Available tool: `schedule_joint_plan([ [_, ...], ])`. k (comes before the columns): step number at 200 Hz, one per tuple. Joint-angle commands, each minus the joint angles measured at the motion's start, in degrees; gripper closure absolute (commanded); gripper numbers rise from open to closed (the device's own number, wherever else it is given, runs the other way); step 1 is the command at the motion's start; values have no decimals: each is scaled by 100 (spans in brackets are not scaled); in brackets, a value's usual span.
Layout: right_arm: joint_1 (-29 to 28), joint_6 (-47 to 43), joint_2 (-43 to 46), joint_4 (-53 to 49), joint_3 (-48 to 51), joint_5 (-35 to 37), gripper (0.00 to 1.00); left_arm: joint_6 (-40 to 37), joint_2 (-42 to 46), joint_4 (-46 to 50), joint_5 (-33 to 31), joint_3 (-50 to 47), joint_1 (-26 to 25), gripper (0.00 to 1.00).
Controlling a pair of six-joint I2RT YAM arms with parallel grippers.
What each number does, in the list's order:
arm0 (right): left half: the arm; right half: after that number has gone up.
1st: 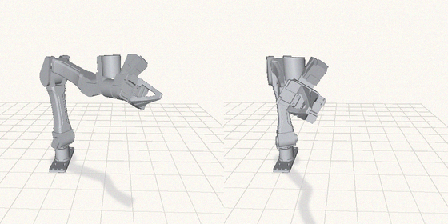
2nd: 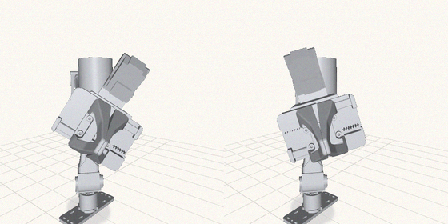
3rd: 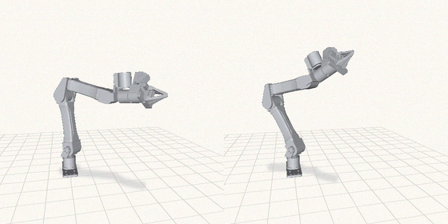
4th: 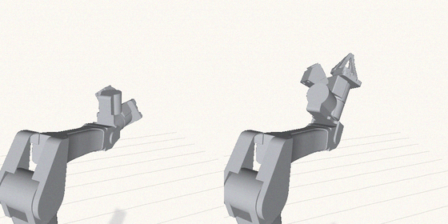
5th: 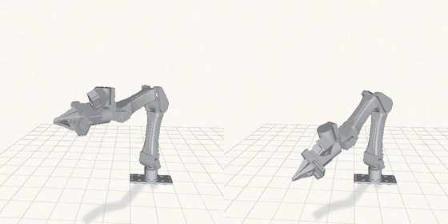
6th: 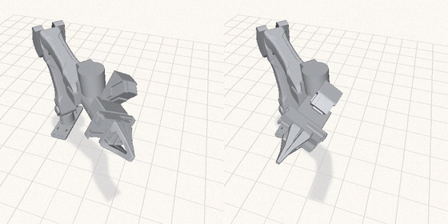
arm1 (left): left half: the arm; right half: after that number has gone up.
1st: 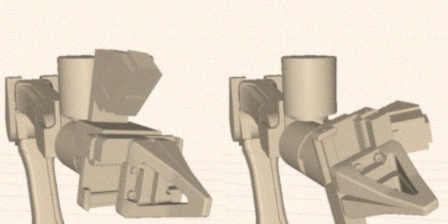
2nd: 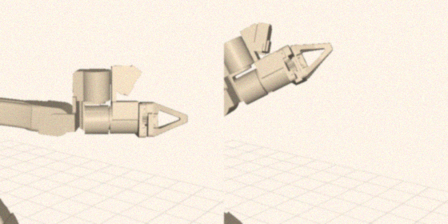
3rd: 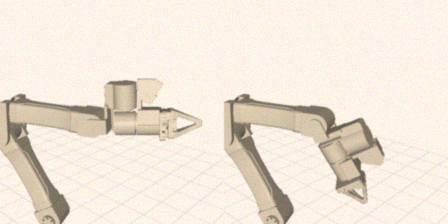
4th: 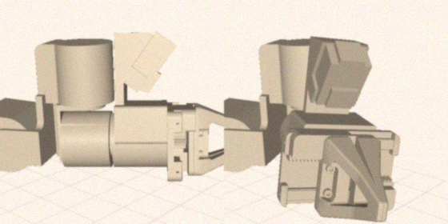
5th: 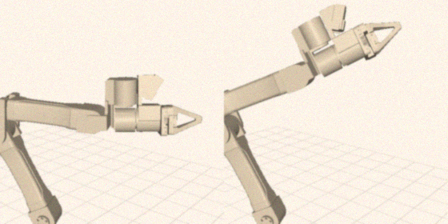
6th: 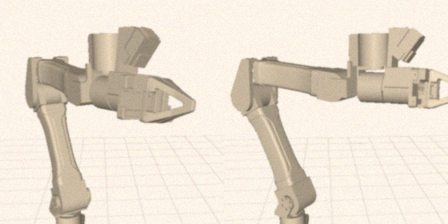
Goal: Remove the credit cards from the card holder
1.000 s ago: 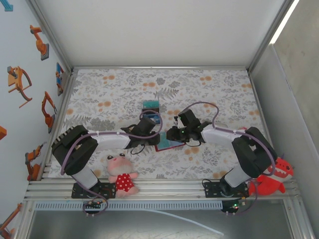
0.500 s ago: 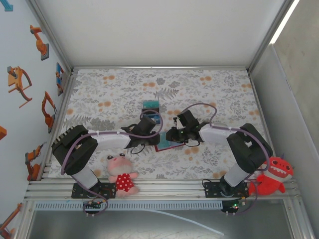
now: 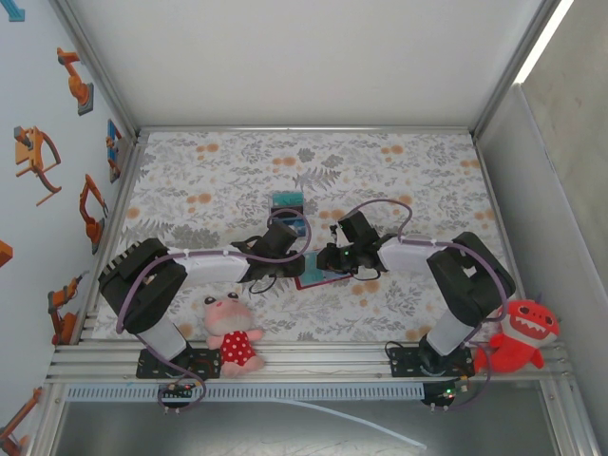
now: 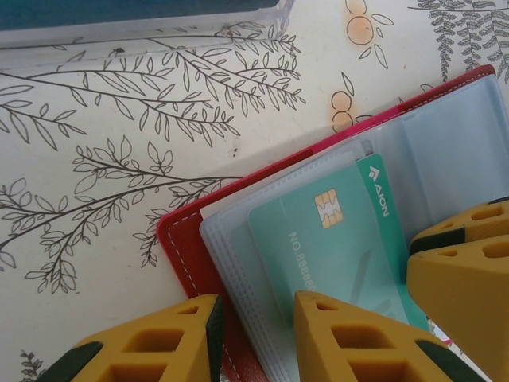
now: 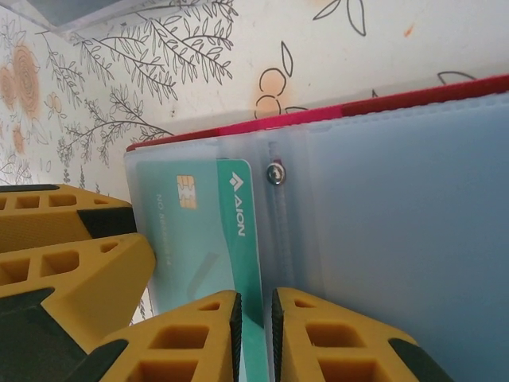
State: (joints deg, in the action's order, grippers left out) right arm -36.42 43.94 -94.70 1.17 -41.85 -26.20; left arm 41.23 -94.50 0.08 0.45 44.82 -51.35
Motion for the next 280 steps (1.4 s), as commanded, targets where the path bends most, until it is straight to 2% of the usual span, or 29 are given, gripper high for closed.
schedule_joint_plan([
  [1, 39, 122, -61, 228, 125, -140, 81, -124, -113, 264, 47, 97, -32, 71],
  [72, 203, 681, -153, 1617, 611, -781, 85, -169, -135, 263, 88, 110, -33, 74],
  [135, 215, 743, -108, 1994, 705, -966, 87, -179, -165, 254, 152, 170, -33, 74],
  [169, 215, 733, -87, 2054, 715, -999, 85, -193, -185, 246, 199, 193, -33, 74],
  [211, 231, 697, -101, 1910, 753, -874, 93, -181, -110, 321, 89, 170, -33, 74],
  [280, 461, 552, 69, 1683, 861, -752, 100, -184, -67, 423, -60, 150, -33, 75],
])
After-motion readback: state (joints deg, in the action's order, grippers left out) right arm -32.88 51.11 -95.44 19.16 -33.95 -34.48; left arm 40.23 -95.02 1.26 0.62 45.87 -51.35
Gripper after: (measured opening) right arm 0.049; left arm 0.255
